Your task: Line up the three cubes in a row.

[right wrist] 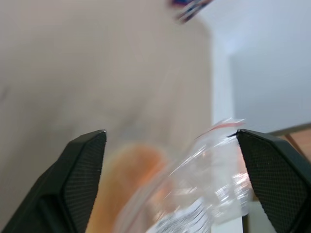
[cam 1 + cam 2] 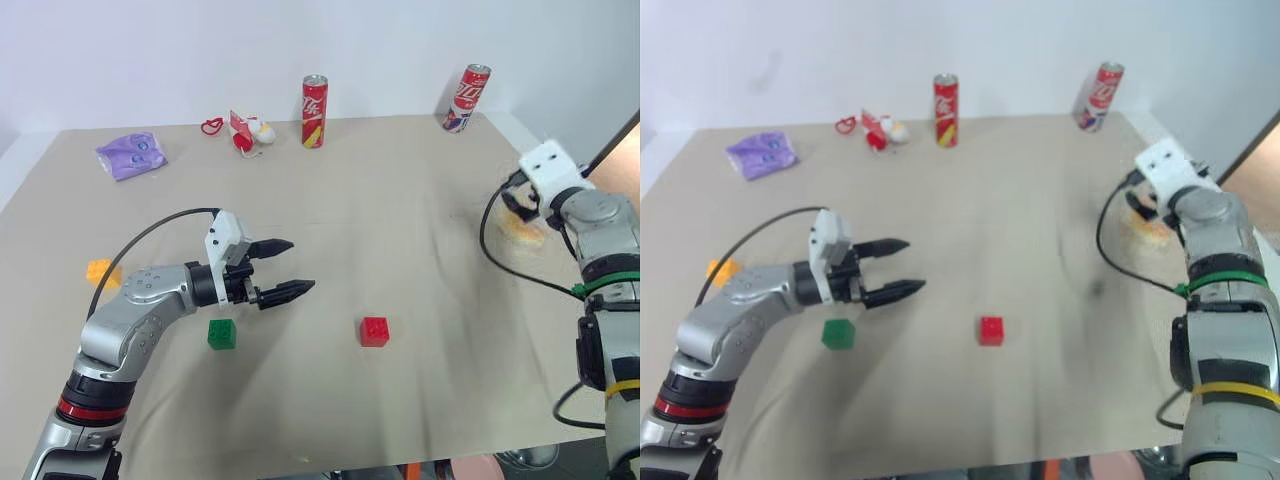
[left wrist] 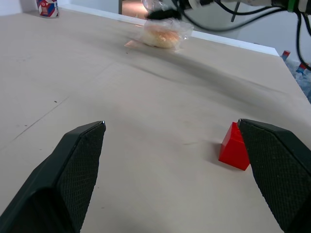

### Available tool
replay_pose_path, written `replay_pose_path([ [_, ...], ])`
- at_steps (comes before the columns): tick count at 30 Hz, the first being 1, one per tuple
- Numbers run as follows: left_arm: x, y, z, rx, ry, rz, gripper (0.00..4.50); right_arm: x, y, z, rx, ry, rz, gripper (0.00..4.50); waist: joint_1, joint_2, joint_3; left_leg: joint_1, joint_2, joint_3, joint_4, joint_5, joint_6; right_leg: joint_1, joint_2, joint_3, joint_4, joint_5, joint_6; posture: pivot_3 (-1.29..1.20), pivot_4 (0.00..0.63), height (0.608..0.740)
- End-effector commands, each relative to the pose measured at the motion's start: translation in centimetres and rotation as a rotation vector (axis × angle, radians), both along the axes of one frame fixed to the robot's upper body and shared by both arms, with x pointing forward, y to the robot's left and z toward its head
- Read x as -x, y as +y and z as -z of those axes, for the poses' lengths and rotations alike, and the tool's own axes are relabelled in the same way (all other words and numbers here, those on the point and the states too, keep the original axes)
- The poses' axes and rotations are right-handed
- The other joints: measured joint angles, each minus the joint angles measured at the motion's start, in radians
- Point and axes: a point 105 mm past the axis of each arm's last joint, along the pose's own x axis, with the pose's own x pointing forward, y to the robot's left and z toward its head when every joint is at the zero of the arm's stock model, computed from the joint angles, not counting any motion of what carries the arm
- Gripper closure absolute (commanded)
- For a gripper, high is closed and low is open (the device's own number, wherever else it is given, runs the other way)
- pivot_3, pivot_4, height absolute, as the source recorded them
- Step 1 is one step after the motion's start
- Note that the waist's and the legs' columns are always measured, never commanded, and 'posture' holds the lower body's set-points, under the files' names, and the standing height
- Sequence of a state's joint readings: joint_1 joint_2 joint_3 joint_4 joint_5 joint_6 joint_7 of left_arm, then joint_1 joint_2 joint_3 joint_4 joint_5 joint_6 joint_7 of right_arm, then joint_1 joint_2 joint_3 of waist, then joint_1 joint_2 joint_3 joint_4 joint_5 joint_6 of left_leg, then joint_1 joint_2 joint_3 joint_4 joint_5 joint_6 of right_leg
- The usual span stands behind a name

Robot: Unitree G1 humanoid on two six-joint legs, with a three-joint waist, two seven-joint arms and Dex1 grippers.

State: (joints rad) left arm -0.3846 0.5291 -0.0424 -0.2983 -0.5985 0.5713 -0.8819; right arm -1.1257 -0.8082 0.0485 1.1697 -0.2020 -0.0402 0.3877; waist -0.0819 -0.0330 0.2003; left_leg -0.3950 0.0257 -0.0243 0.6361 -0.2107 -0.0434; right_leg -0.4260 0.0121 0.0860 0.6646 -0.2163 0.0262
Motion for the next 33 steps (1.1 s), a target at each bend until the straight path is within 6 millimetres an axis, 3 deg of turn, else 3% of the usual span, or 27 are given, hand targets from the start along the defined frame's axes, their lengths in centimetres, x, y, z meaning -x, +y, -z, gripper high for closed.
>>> replay_pose_path([
  [1, 1.0, 0.0, -1.2, 0.016, -0.038, 0.037, 0.00, -0.1, 1.0, -4.9, -0.233, -0.206, -0.064, 0.09, 0.000, 0.000, 0.000, 0.000, 0.000, 0.000, 0.000, 0.000, 0.000, 0.000, 0.000, 0.000, 0.000, 0.000, 0.000, 0.00, 0.150, 0.740],
  [3, 1.3, 0.3, -1.4, 0.024, -0.041, 0.042, 0.00, -0.3, 3.3, -4.9, -0.295, -0.180, -0.220, 0.09, 0.000, 0.000, 0.000, 0.000, 0.000, 0.000, 0.000, 0.000, 0.000, 0.000, 0.000, 0.000, 0.000, 0.000, 0.000, 0.00, 0.150, 0.740],
  [5, 1.8, 0.7, -2.1, 0.065, -0.056, 0.060, 0.00, 0.4, 6.4, -3.3, -0.260, -0.087, -0.436, 0.09, 0.000, 0.000, 0.000, 0.000, 0.000, 0.000, 0.000, 0.000, 0.000, 0.000, 0.001, 0.000, -0.001, 0.000, 0.000, 0.00, 0.150, 0.740],
  [9, 2.8, 1.7, -3.1, 0.113, -0.072, 0.076, 0.00, 4.1, 10.5, 0.7, -0.182, 0.109, -0.755, 0.09, 0.006, 0.000, 0.000, 0.000, 0.002, -0.003, 0.000, -0.001, 0.001, 0.001, 0.001, -0.003, 0.000, -0.001, 0.000, 0.00, 0.150, 0.740],
  [16, 5.5, 3.6, -3.2, 0.086, -0.102, 0.163, 0.00, 9.0, 11.1, 2.7, -0.194, 0.289, -0.928, 0.09, 0.008, 0.004, 0.002, -0.002, 0.000, -0.002, 0.003, 0.000, 0.001, 0.001, -0.001, -0.003, 0.000, 0.000, 0.002, 0.00, 0.150, 0.740],
  [22, 7.7, 3.4, -1.9, 0.034, -0.100, 0.300, 0.00, 12.1, 11.4, 3.2, -0.237, 0.455, -1.014, 0.09, 0.007, 0.004, 0.002, 0.001, 0.001, -0.002, 0.003, 0.000, 0.001, 0.002, 0.000, -0.003, 0.000, -0.003, -0.003, 0.00, 0.150, 0.740],
  [28, 8.6, 3.2, -0.5, -0.027, -0.065, 0.406, 0.00, 16.5, 13.7, 7.1, -0.251, 0.687, -1.126, 0.09, 0.007, 0.004, 0.002, 0.001, 0.001, -0.002, 0.002, 0.000, 0.001, 0.002, 0.001, -0.003, 0.000, -0.004, -0.004, 0.00, 0.150, 0.740],
  [33, 8.9, 2.5, 0.1, -0.048, -0.087, 0.471, 0.00, 17.8, 15.2, 10.2, -0.276, 0.735, -1.166, 0.09, 0.006, 0.004, 0.002, 0.001, 0.001, -0.001, 0.002, 0.000, 0.001, 0.001, 0.001, -0.003, 0.000, -0.004, -0.004, 0.00, 0.150, 0.740],
])
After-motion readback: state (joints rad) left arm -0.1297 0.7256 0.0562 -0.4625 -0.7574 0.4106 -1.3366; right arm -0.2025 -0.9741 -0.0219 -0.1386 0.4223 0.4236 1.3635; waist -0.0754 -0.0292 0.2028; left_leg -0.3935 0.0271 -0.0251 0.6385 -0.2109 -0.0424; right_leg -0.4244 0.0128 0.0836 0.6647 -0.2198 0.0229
